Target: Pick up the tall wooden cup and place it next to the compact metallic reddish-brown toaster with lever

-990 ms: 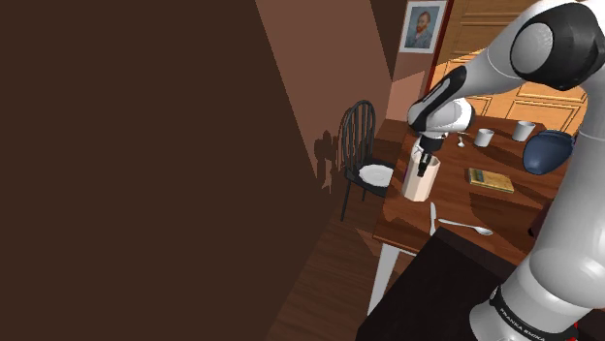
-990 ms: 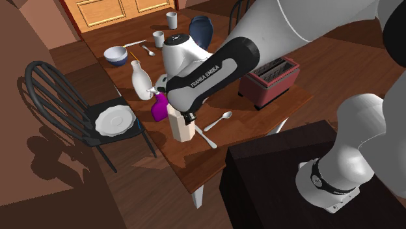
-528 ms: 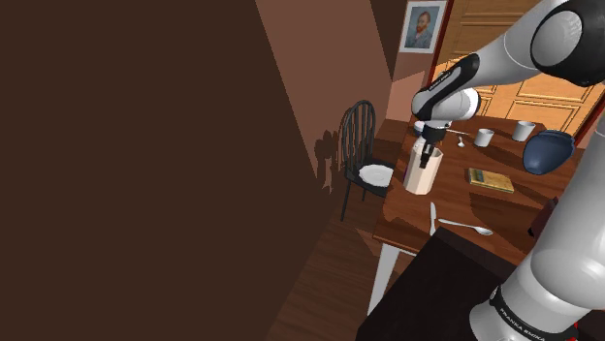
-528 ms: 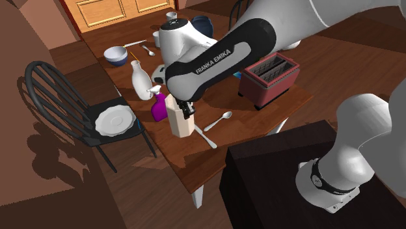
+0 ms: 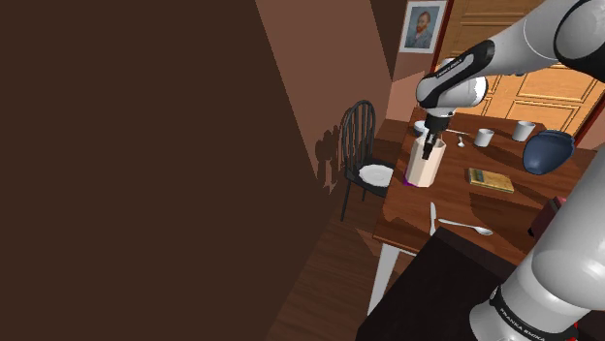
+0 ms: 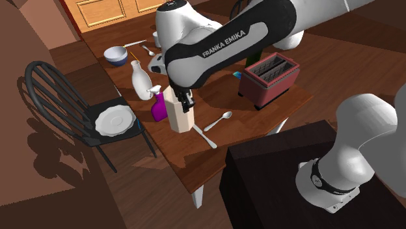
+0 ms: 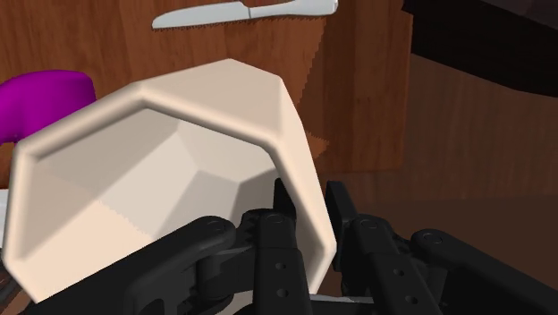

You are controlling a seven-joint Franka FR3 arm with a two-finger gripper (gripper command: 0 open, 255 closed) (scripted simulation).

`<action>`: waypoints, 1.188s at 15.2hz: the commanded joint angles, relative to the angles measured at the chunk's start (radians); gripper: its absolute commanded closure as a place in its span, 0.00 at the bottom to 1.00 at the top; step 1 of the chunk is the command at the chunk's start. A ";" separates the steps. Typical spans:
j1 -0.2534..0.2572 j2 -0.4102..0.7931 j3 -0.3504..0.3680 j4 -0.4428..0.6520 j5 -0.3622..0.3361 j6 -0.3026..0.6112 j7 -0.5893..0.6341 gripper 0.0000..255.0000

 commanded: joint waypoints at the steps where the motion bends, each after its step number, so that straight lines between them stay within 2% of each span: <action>1: 0.001 -0.015 -0.001 0.013 -0.012 -0.025 0.008 1.00; 16: 0.008 -0.114 0.003 0.120 -0.078 -0.214 0.057 1.00; 18: -0.009 -0.170 -0.011 0.067 -0.113 -0.208 0.044 1.00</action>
